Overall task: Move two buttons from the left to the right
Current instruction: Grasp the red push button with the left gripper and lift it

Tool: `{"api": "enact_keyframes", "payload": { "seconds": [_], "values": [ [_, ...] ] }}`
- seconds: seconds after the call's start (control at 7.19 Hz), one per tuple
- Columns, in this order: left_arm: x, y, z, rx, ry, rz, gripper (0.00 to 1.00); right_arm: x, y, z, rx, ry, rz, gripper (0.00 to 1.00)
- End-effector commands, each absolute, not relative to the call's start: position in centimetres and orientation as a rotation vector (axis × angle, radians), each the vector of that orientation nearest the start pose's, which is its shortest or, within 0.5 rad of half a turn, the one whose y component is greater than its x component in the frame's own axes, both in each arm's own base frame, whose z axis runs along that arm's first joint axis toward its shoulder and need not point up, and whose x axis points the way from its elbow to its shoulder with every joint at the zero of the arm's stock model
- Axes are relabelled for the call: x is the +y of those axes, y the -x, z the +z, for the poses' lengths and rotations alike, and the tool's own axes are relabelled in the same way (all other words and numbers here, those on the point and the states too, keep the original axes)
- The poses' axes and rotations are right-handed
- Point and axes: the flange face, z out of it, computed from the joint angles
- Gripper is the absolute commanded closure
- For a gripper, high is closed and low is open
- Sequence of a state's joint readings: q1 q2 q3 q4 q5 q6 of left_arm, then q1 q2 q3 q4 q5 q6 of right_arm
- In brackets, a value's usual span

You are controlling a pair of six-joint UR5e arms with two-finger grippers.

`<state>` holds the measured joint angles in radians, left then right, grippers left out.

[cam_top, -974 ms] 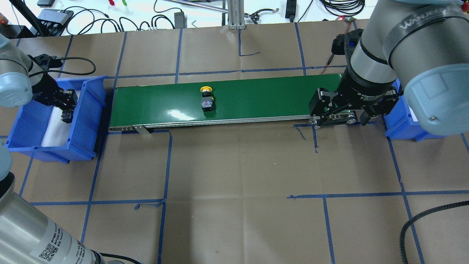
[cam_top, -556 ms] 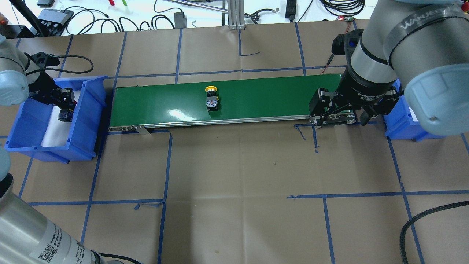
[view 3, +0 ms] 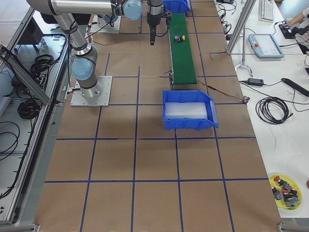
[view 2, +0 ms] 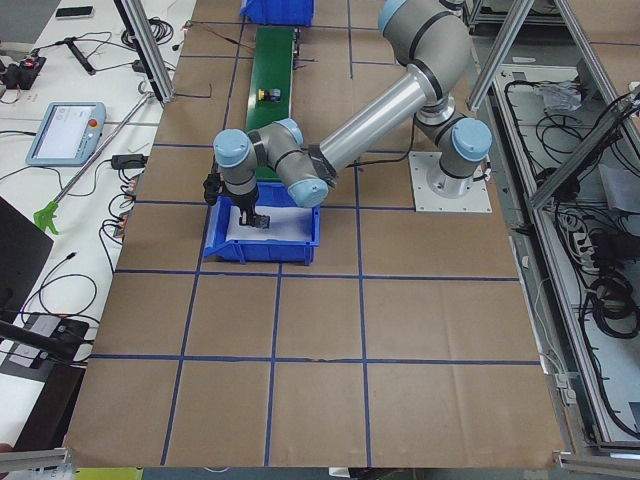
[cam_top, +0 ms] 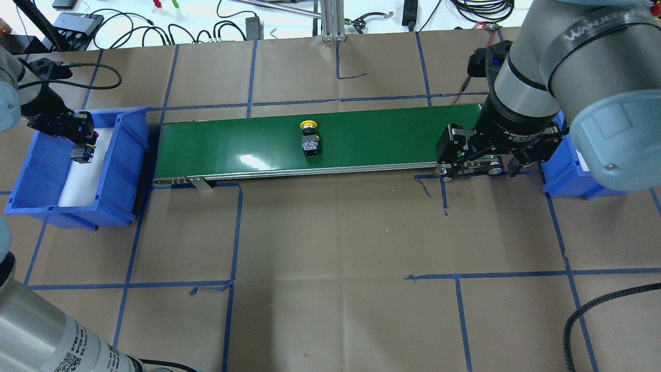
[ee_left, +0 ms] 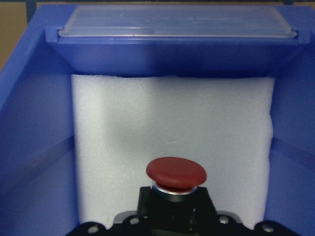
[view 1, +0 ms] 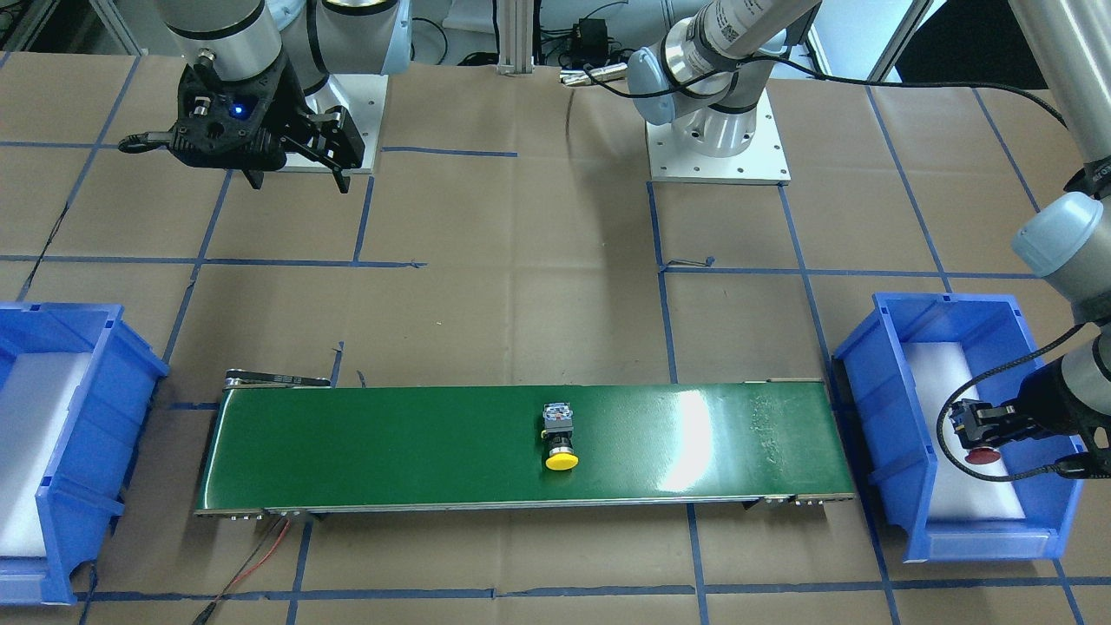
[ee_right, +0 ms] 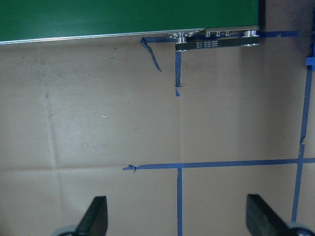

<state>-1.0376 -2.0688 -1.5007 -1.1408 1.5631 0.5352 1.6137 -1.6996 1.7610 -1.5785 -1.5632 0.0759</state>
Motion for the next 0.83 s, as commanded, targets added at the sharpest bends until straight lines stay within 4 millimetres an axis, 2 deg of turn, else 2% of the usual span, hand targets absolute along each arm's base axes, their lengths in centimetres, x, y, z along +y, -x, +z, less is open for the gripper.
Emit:
{"api": "enact_keyframes", "payload": {
  "seconds": [0.0, 0.42, 0.7],
  "values": [
    [-63.5, -21.9, 32.0, 3.155, -0.005, 0.018, 1.00, -42.5, -15.2, 45.5, 3.136, -0.053, 0.085, 0.00],
    [-62.9, -21.3, 39.9, 3.168, 0.007, 0.059, 1.00, -42.5, -15.2, 45.5, 3.136, -0.053, 0.085, 0.00],
    [-63.7, -18.7, 41.0, 3.161, -0.014, 0.044, 1.00, -42.5, -15.2, 45.5, 3.136, -0.051, 0.085, 0.00]
  ]
}}
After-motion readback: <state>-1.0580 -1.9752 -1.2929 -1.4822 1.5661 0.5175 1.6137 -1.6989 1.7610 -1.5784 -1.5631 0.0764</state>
